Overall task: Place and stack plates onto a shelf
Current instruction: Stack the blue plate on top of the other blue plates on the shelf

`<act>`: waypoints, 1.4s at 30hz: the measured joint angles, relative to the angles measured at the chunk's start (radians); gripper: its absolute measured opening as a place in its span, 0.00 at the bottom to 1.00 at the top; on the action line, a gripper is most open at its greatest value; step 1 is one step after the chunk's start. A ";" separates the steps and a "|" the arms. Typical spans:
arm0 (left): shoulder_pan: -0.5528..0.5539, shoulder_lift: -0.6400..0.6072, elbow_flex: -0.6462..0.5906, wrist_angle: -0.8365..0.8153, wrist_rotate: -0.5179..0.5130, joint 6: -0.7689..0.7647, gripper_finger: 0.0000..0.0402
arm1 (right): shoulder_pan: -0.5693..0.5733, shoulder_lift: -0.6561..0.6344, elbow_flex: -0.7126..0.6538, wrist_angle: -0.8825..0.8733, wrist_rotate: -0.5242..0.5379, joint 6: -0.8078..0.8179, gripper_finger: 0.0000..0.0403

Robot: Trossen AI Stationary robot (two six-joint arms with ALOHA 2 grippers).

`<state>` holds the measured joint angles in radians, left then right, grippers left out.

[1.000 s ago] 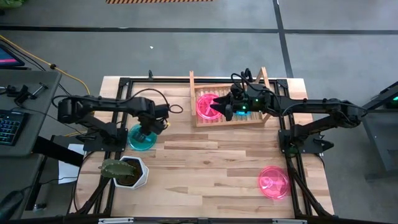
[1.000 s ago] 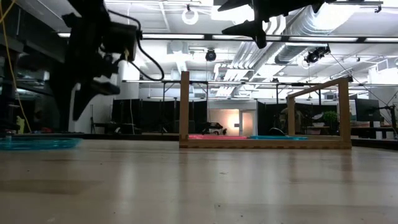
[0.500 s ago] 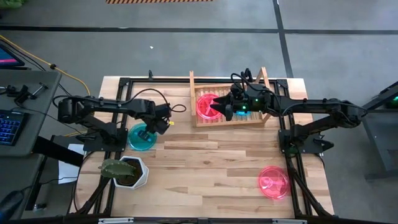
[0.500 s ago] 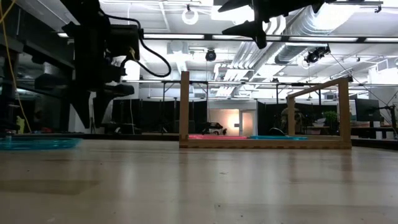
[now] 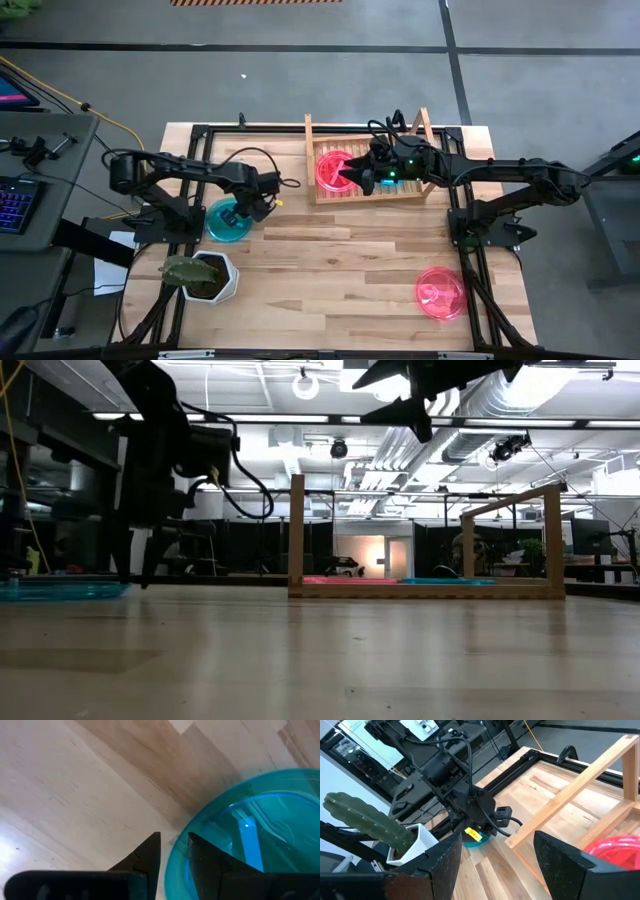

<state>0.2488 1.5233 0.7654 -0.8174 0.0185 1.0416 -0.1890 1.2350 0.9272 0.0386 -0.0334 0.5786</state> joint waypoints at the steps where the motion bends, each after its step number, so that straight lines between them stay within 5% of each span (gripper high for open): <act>1: -0.001 0.002 0.000 0.002 0.000 0.000 0.21 | 0.000 0.000 0.000 -0.002 0.000 0.000 0.58; 25: -0.002 0.065 0.015 -0.054 0.019 0.075 0.15 | 0.000 0.000 0.000 -0.006 0.001 0.007 0.58; 30: -0.002 0.067 0.061 -0.069 0.018 -0.029 0.01 | 0.000 0.000 0.000 -0.006 0.001 0.006 0.58; 42: 0.063 0.047 0.265 -0.234 0.019 -0.206 0.00 | 0.000 0.000 0.000 -0.006 0.000 -0.003 0.58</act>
<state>0.3120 1.5700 1.0304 -1.0515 0.0372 0.8359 -0.1890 1.2350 0.9272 0.0322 -0.0330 0.5755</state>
